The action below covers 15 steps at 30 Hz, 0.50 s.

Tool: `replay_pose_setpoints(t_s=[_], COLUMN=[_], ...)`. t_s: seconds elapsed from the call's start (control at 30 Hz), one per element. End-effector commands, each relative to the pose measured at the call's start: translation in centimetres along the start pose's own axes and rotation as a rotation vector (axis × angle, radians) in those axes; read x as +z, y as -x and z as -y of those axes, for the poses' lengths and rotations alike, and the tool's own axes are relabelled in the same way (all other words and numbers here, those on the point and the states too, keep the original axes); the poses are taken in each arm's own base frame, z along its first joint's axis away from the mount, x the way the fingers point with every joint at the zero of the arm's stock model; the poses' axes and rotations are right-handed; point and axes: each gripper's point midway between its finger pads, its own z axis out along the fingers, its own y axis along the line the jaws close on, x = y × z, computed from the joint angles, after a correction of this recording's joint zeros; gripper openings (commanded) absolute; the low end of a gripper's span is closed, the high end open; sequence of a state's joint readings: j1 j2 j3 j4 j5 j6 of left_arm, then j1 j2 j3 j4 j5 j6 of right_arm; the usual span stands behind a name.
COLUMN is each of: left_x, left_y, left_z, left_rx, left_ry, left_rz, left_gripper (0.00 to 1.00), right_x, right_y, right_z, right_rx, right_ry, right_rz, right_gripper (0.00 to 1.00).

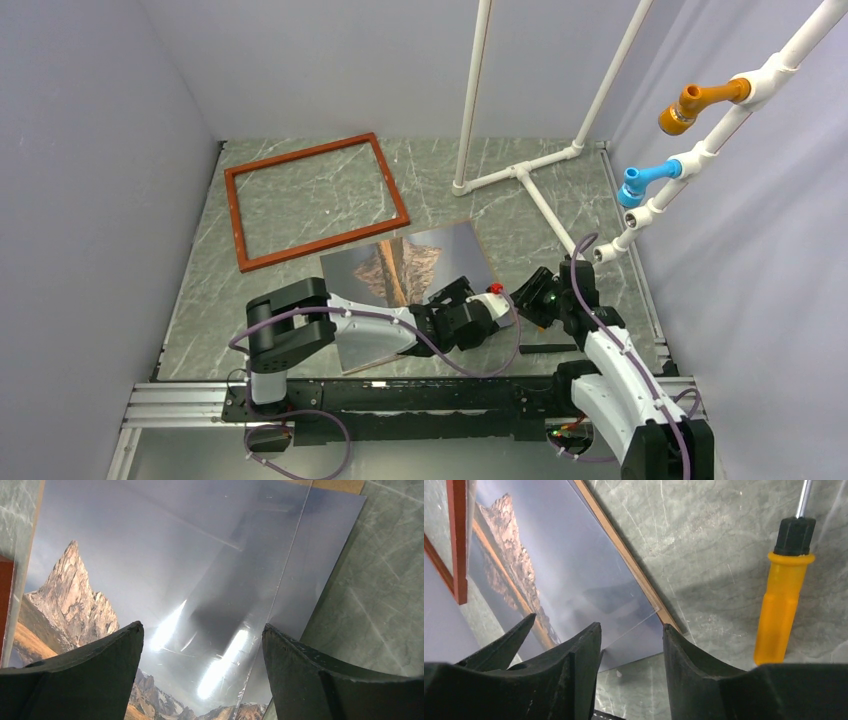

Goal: Take the photo out of the frame

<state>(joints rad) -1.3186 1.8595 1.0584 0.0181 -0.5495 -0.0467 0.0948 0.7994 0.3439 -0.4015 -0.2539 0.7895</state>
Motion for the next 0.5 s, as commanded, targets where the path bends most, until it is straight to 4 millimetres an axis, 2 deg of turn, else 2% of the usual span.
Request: replay_pose_setpoints(t_s=[0.0,0.2,0.47], left_x=[-0.8,-2.4,-3.5], left_y=[-0.6,0.9,0.2], left_z=[-0.5,0.0,-3.0], left_rx=[-0.031,-0.139,-0.387], left_ry=[-0.027,-0.157,-0.288], left_rz=[-0.032,-0.027,-0.053], left_gripper=[0.91,0.97,0.97], right_x=[-0.3,-0.6,0.0], right_y=[-0.6,-1.4,-2.7], right_z=[0.2,1.4,1.5], right_rx=[0.006,-0.011,-0.017], right_ry=[0.023,-0.03,-0.006], right_rz=[-0.003,-0.034,-0.103], right_gripper=[0.5,0.5,0.5])
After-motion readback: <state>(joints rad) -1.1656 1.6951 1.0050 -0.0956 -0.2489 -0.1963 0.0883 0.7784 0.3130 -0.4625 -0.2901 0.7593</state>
